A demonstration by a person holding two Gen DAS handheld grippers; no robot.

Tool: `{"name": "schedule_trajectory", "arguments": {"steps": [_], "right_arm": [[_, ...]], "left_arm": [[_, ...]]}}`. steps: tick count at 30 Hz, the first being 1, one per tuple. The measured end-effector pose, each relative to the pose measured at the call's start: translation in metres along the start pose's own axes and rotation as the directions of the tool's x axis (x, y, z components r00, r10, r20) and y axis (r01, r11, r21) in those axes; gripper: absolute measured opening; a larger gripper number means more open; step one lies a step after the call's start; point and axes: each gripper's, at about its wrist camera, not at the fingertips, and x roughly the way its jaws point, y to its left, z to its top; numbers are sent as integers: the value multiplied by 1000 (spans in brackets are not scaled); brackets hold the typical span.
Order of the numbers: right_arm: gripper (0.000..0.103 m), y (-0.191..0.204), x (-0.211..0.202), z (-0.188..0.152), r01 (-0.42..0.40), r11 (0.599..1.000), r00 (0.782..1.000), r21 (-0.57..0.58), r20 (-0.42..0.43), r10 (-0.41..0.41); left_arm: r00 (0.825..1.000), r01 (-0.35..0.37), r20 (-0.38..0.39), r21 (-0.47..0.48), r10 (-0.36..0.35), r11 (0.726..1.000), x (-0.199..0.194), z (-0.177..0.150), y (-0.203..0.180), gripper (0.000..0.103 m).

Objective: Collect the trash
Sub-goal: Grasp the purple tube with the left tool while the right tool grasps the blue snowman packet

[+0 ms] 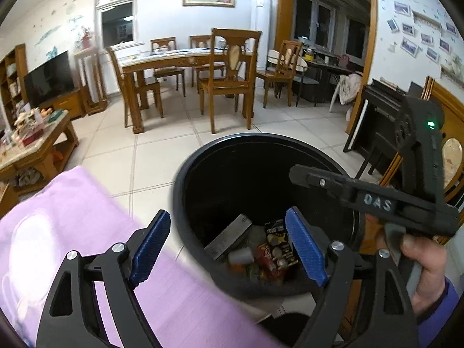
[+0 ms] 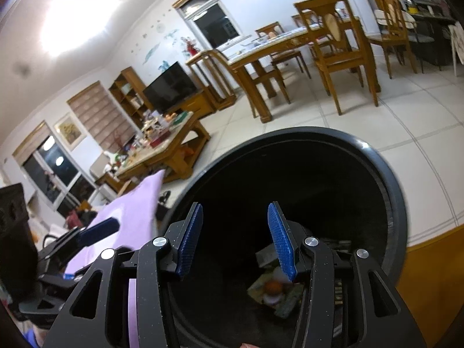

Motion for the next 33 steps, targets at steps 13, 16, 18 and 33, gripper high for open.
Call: {"name": "schedule_trajectory", "arguments": {"steps": [13, 16, 18, 33], "right_arm": [[48, 183, 52, -43, -259, 931, 954, -258, -217, 205], [48, 248, 62, -67, -354, 856, 919, -376, -307, 246], [48, 292, 66, -87, -410, 788, 897, -459, -360, 257], [45, 429, 124, -180, -484, 528, 850, -697, -518, 96]], "left_arm": [[981, -180, 23, -278, 194, 943, -147, -94, 170, 81], [974, -213, 7, -303, 226, 929, -172, -119, 198, 81], [970, -237, -19, -274, 241, 932, -183, -137, 216, 81], [988, 3, -151, 202, 28, 979, -156, -167, 263, 81]]}}
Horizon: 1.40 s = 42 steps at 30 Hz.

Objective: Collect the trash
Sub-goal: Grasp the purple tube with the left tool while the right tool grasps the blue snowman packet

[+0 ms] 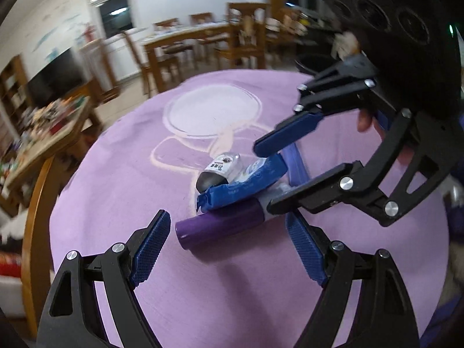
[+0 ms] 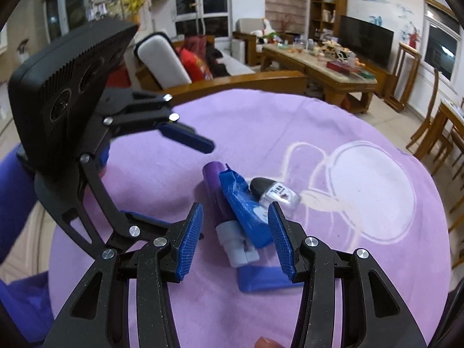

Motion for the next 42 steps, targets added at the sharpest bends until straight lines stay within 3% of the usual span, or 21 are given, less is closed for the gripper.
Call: {"name": "schedule_trajectory", "arguments": {"steps": [6, 12, 14, 16, 18, 19, 21, 23, 26, 30, 38, 42], "right_arm": [[17, -8, 15, -1, 13, 1000, 1000, 27, -22, -13], [9, -24, 4, 3, -69, 987, 997, 145, 26, 66], [8, -31, -7, 1, -110, 975, 993, 192, 53, 102], [8, -37, -16, -3, -142, 963, 989, 230, 76, 128], [8, -44, -28, -7, -171, 949, 984, 264, 103, 149], [8, -47, -35, -9, -177, 944, 982, 279, 116, 149], [8, -54, -47, -12, -174, 938, 981, 301, 138, 138], [8, -55, -54, -13, -169, 935, 980, 313, 151, 126], [8, -61, -67, -19, -153, 929, 981, 336, 164, 102], [8, -68, -79, -28, -144, 922, 980, 360, 183, 82], [8, -87, -115, -51, -131, 906, 972, 401, 231, 38], [8, -100, -111, -64, -101, 900, 983, 423, 179, 26]], "left_arm": [[995, 57, -88, 94, -48, 994, 28, -1, 1, 81], [991, 93, -102, 109, -82, 990, 32, -1, -2, 78], [989, 112, -105, 93, -102, 989, 31, 0, -3, 68], [991, 98, -102, 82, -90, 992, 32, 0, -5, 68], [993, 88, -90, 67, -82, 994, 32, 2, -7, 51], [993, 91, -86, 57, -86, 994, 31, 2, -11, 36], [995, 57, -84, 38, -53, 998, 32, 3, -19, 25], [996, 5, -87, 13, -4, 1000, 33, 5, -27, 24], [994, 24, -101, -41, -28, 999, 32, 8, -32, 24], [994, -21, -105, -77, 13, 997, 34, 13, -37, 24], [998, -54, -27, -134, 51, 990, 17, 30, -57, 24], [997, -76, -21, -150, 74, 986, 15, 39, -65, 24]]}}
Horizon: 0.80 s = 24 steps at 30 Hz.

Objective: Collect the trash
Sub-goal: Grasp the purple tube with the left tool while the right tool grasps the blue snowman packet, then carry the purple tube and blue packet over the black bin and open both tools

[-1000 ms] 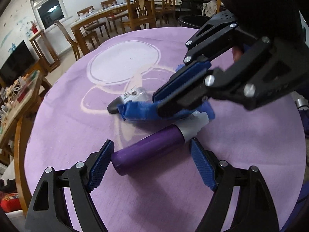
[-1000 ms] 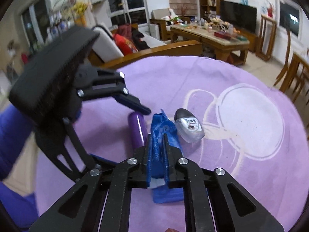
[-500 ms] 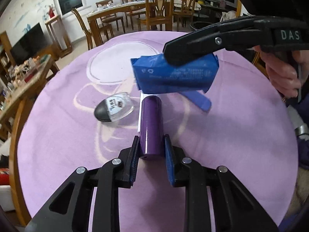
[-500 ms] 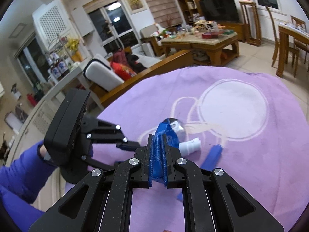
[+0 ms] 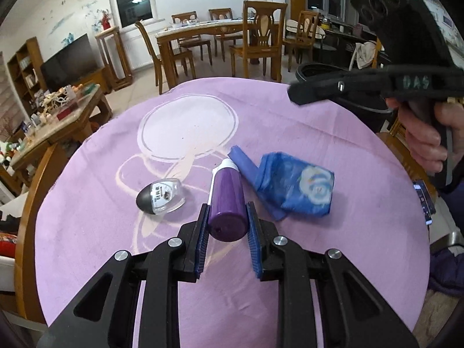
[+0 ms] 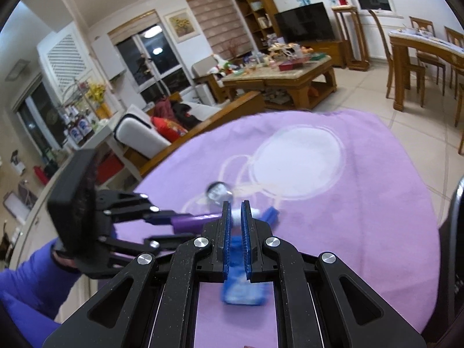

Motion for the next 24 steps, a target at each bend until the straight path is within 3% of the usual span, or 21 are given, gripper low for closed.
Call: {"name": "schedule_trajectory", "arguments": {"steps": [2, 3, 4, 5, 6, 8, 11, 13, 14, 19, 24], "right_arm": [[8, -5, 10, -10, 22, 1000, 998, -16, -56, -23], [18, -5, 16, -15, 41, 999, 995, -29, -85, -44], [33, -4, 21, -20, 60, 997, 992, -39, -107, -64], [75, -3, 24, -26, 84, 995, 989, -46, -117, -88], [91, -2, 26, -30, 86, 995, 989, -44, -115, -91], [90, -1, 33, -36, 61, 998, 987, -33, -149, -65], [70, 8, 47, -44, 105, 990, 974, -96, -193, -122], [62, 16, 50, -45, 127, 982, 970, -136, -190, -152], [51, 17, 51, -45, 126, 982, 969, -143, -193, -153], [48, 17, 49, -48, 144, 977, 967, -154, -188, -172], [47, 9, 28, -40, 124, 985, 982, -120, -131, -139]], "left_arm": [[1000, -6, -4, -21, 6, 1000, 3, 2, 1, 24], [1000, -7, -14, -35, 7, 999, 7, 2, 3, 24], [1000, -9, -29, -46, 7, 999, 11, 2, 4, 24], [999, -10, -40, -51, 8, 999, 10, 1, 4, 25], [998, -11, -60, -50, 8, 999, 13, -1, 4, 25], [995, -17, -100, -36, 14, 999, 20, -3, 1, 25], [990, -3, -139, -34, -2, 999, 30, 0, 3, 27], [989, -6, -147, -27, 2, 1000, 35, 6, 3, 27], [988, -6, -152, -29, 2, 1000, 38, 10, 5, 27], [990, -6, -144, -72, -5, 997, 49, 18, 8, 27], [996, 7, -88, -128, -19, 992, 40, 17, 8, 25]]}}
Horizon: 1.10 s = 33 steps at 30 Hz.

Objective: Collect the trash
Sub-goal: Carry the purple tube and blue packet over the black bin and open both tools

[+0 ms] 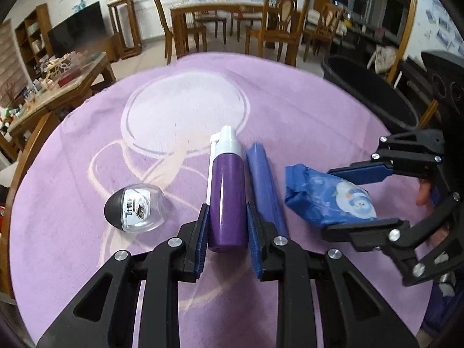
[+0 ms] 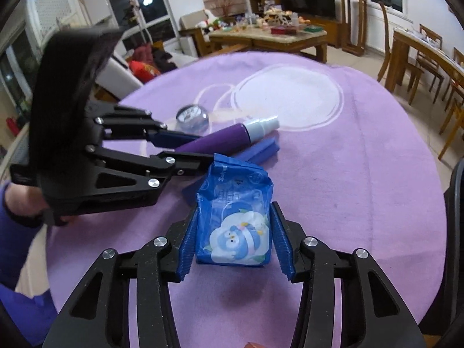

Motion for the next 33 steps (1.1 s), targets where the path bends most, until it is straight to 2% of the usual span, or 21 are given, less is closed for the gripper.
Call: {"name": "schedule_trajectory", "arguments": {"steps": [6, 9, 12, 21, 33], "right_arm": [[47, -21, -41, 10, -54, 995, 989, 85, 139, 42], [47, -41, -69, 12, -102, 984, 970, 143, 234, 67], [47, -60, -97, 10, -109, 977, 949, 182, 310, 48], [47, -102, -153, -13, -89, 967, 923, 238, 384, -9], [47, -179, -209, -64, -50, 929, 885, 367, 448, -130]], "left_arm": [[991, -28, 132, -6, 28, 1000, -40, 7, -15, 25], [980, -26, 195, -2, 25, 1000, -58, 16, -27, 25], [970, -43, 240, 11, 39, 999, -68, 27, -40, 25], [958, 24, 286, 2, -23, 1000, -61, 62, -69, 25], [938, 93, 322, 124, -128, 988, -35, 117, -155, 25]]}}
